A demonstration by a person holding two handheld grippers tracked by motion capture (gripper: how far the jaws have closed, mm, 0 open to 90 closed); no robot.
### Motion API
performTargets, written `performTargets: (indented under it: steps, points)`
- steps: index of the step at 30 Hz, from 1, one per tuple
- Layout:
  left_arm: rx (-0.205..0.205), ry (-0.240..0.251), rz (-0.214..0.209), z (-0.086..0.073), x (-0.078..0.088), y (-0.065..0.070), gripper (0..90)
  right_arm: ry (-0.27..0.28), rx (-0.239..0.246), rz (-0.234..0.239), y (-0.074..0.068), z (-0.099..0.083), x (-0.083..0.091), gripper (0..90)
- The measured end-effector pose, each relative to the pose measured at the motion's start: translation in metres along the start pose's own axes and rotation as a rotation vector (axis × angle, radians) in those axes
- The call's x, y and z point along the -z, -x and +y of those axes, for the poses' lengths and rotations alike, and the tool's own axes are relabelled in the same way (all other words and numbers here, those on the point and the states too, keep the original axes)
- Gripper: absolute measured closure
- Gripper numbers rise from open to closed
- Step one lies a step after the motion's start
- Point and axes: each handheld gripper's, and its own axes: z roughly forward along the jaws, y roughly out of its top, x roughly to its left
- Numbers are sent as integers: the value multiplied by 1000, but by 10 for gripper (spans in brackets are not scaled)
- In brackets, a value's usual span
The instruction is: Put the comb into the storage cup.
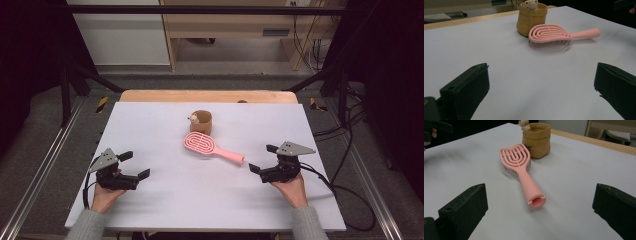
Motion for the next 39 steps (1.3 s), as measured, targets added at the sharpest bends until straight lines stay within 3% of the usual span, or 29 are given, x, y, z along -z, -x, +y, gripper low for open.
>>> performTargets:
  steps: [39]
  points:
    - [6,-3,1,-1,0,-1,0,-115,74,23,-15,20,-59,7]
